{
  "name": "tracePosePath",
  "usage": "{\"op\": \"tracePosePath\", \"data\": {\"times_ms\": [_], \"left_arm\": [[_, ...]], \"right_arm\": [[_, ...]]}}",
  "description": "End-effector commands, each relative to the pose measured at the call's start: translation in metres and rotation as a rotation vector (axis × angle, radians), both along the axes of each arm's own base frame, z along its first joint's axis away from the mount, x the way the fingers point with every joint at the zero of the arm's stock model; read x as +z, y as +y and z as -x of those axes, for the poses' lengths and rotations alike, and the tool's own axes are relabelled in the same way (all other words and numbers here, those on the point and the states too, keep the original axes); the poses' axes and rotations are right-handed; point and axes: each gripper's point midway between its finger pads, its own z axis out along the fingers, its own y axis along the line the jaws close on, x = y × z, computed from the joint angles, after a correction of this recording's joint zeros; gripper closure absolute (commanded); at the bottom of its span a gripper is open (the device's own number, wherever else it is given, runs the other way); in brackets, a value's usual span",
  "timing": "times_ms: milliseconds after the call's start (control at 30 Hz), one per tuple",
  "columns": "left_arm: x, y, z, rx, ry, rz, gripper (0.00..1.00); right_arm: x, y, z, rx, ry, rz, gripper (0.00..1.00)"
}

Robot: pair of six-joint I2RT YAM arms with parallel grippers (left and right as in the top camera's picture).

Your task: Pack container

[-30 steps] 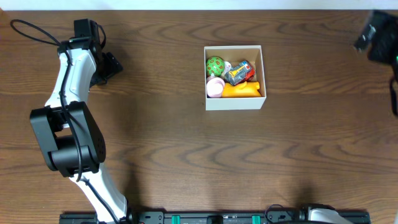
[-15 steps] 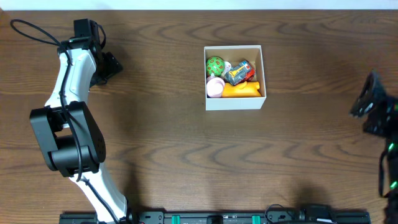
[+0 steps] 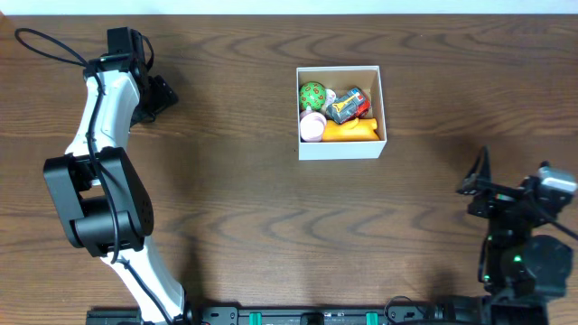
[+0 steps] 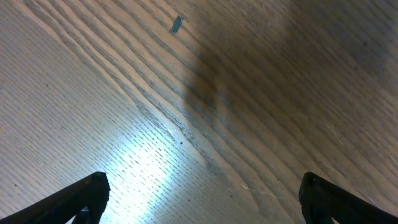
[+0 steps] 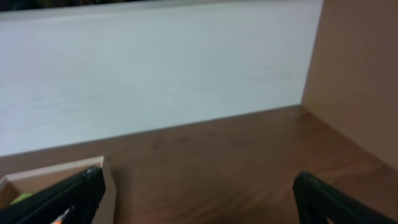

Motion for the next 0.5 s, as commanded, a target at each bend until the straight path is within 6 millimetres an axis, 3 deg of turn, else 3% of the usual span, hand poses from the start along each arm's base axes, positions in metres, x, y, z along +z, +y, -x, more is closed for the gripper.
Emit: {"op": "tracePosePath", "data": {"times_ms": [0,200,467], "left_arm": [[-0.003,0.003,0.003,0.009,0.012,-0.009,0.02],[-0.003,0.003,0.003,0.009,0.012,-0.009,0.02],[-0.003,0.003,0.003,0.009,0.012,-0.009,0.02]], "right_arm": [[-0.026,0.007,-0.005,0.042,-0.005,-0.016,0.01],[-0.056,0.013,-0.007,0.076,-0.010,-0.017,0.01],[-0.067,0.019,0.007,0.108,-0.053,-0.002,0.01]]}}
